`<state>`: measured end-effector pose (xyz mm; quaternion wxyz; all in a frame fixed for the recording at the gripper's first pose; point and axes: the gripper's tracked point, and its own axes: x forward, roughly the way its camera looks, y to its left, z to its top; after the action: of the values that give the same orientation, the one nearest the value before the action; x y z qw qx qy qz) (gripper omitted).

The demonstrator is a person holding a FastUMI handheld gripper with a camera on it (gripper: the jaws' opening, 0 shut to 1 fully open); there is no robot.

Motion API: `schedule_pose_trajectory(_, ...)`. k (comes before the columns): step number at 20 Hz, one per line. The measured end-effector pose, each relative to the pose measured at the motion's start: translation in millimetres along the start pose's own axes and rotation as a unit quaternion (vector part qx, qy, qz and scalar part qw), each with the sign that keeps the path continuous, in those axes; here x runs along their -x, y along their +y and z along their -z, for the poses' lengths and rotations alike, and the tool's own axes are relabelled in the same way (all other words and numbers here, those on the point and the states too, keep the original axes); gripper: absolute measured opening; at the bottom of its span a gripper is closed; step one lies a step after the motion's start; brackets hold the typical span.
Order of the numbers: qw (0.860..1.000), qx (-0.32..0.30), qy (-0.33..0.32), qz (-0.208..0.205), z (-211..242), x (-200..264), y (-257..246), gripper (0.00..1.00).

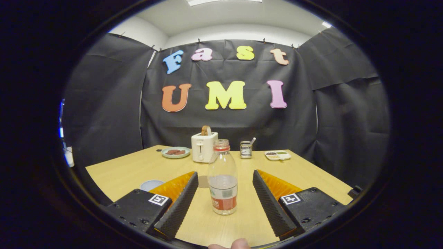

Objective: Take the bottle from table, then pour the juice into the cup, finally place the bottle on the coaster

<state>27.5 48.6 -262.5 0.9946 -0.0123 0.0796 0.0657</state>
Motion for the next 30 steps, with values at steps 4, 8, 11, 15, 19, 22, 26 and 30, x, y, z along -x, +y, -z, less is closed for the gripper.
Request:
schedule_pose_trajectory(4,0.999,0.007,0.031,0.005,32,-20,-3,1.0)
schedule_pose_trajectory(8,0.999,0.014,0.052,0.005,48,-40,-3,1.0)
schedule_pose_trajectory(11,0.998,0.002,0.067,0.004,59,-55,-2,1.0)
schedule_pose_trajectory(15,0.997,-0.02,0.08,0.001,62,-76,4,1.0)
schedule_pose_trajectory(19,0.995,-0.048,0.088,0.004,63,-91,8,1.0)
schedule_pose_trajectory(22,0.995,-0.049,0.089,0.018,63,-94,3,0.91)
schedule_pose_trajectory(26,0.994,-0.042,0.096,0.022,61,-95,3,0.84)
schedule_pose_trajectory(30,0.996,0.009,0.088,0.028,49,-88,1,0.78)
